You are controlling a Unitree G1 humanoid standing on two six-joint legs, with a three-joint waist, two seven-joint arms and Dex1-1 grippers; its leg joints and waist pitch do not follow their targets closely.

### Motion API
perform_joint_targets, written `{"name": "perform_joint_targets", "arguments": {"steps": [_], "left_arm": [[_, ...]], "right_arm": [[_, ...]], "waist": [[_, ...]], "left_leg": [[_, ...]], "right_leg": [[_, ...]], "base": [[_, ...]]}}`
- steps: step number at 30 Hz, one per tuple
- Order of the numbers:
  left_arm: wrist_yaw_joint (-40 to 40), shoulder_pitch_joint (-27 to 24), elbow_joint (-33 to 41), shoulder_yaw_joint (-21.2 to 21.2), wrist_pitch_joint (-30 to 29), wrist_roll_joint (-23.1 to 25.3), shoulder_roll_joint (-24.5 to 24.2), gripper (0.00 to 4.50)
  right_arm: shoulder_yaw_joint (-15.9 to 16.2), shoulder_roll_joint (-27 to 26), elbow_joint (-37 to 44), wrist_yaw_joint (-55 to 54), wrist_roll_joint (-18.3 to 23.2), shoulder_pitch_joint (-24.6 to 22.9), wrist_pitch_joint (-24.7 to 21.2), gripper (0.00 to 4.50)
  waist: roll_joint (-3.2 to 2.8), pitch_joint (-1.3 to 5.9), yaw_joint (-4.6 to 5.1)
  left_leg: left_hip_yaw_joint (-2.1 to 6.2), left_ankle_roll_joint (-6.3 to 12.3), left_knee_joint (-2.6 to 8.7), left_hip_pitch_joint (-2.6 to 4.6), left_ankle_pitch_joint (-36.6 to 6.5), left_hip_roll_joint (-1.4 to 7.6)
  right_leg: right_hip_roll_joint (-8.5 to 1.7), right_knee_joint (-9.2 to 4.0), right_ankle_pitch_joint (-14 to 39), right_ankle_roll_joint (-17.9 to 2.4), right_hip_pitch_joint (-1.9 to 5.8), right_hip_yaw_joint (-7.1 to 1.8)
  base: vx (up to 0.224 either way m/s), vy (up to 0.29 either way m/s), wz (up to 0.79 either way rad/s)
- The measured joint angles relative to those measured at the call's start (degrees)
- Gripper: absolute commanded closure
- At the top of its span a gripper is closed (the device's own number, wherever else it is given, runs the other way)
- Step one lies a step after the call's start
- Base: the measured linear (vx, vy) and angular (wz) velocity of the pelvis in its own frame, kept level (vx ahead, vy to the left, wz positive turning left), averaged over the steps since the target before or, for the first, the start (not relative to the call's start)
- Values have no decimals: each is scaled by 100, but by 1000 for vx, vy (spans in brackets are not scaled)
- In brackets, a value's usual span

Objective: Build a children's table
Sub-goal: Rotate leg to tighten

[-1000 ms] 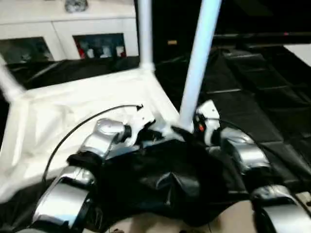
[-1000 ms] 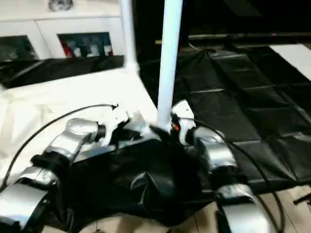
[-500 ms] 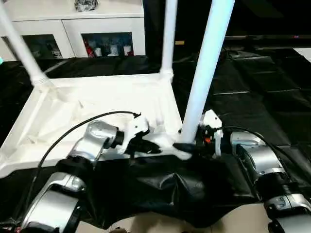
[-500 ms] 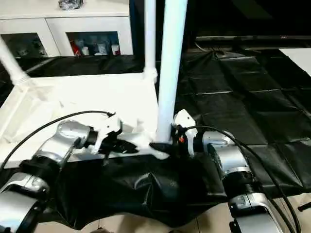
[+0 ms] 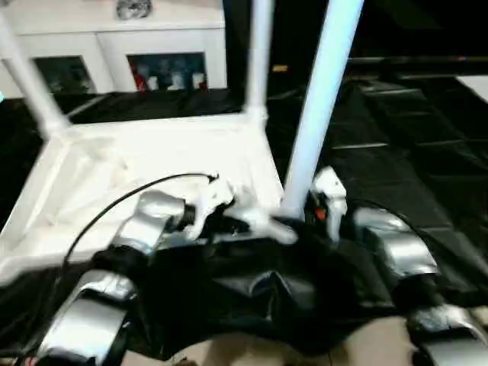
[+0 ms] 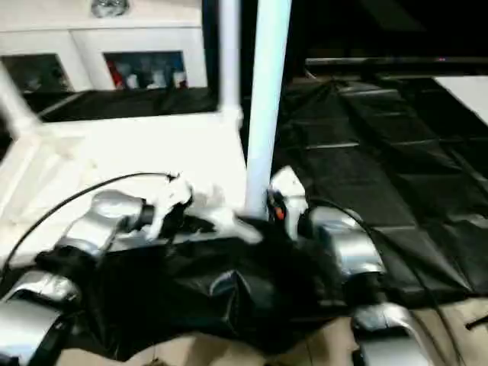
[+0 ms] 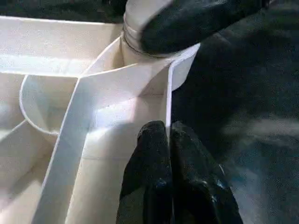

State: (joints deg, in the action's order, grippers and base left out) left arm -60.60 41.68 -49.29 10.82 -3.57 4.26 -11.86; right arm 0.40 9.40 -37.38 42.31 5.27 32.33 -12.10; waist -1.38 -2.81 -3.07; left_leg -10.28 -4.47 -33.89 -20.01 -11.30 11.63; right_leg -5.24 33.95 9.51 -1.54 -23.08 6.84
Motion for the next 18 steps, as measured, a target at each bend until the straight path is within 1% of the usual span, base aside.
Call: {"name": "perform_joint_targets", "arguments": {"steps": [2, 5, 6, 8, 10, 11, 12, 14, 15, 17, 18], "left_arm": [[423, 175, -201, -51, -91, 53, 175, 450], [912, 336, -401, -105, -178, 70, 387, 450], [1006, 350, -410, -108, -183, 71, 418, 450], [1188, 367, -447, -142, -164, 108, 485, 450], [1217, 367, -469, -146, -105, 126, 487, 450], [1216, 367, -477, -146, -89, 132, 487, 450], [1209, 367, -477, -146, -78, 134, 486, 450], [1127, 359, -476, -145, -46, 137, 466, 450], [1082, 348, -474, -145, -12, 137, 437, 450], [1013, 323, -452, -145, 27, 137, 397, 450], [963, 311, -434, -144, 44, 136, 370, 450]], "right_arm": [[-182, -217, -248, -705, -30, 203, 11, 188], [-375, -448, -564, -1495, -58, 453, 53, 188], [-407, -500, -619, -1670, -67, 497, 84, 188], [-448, -617, -863, -1997, -115, 621, 284, 188], [-452, -641, -975, -2049, -119, 656, 405, 188], [-454, -644, -1011, -2048, -116, 661, 450, 132], [-467, -646, -1027, -2038, -109, 661, 477, 118], [-503, -649, -1039, -1879, -74, 661, 480, 116], [-502, -648, -1039, -1801, -73, 661, 481, 106], [-497, -629, -1046, -1667, -113, 660, 502, 70], [-449, -587, -1049, -1535, -124, 656, 530, 70]], "waist": [[-3, 1, 31], [-4, 2, 48], [-5, 3, 49], [-10, 6, 58], [-12, 6, 61], [-12, 6, 61], [-12, 6, 62], [-11, 6, 63], [-11, 6, 65], [-12, 6, 76], [-12, 5, 82]], "left_leg": [[2, 0, 0, -2, 0, -2], [4, 0, 14, -5, -2, -2], [4, 1, 17, -7, -3, -2], [2, 3, 25, -11, -4, -3], [1, 4, 27, -12, -4, -3], [0, 4, 26, -12, -4, -3], [0, 4, 25, -11, -4, -3], [0, 4, 24, -11, -4, -3], [0, 4, 25, -11, -4, -3], [0, 5, 26, -12, -4, -3], [0, 6, 27, -13, -3, -2]], "right_leg": [[0, -1, -2, -1, -5, -1], [0, -2, -14, -23, -7, 1], [0, -2, -12, -22, -8, 1], [0, -3, -7, -24, -8, 1], [0, -3, -6, -24, -8, 1], [0, -3, -6, -24, -8, 1], [0, -2, -6, -25, -8, 1], [0, -2, -7, -25, -8, 1], [0, -3, -6, -25, -8, 1], [0, -2, -6, -25, -8, 1], [1, -1, -6, -25, -9, 1]], "base": [[0, 0, 0], [0, 0, 0], [0, 0, 0], [0, 0, 0], [0, 0, 0], [0, 0, 0], [0, 0, 0], [0, 0, 0], [0, 0, 0], [0, 0, 0], [0, 0, 0]]}}
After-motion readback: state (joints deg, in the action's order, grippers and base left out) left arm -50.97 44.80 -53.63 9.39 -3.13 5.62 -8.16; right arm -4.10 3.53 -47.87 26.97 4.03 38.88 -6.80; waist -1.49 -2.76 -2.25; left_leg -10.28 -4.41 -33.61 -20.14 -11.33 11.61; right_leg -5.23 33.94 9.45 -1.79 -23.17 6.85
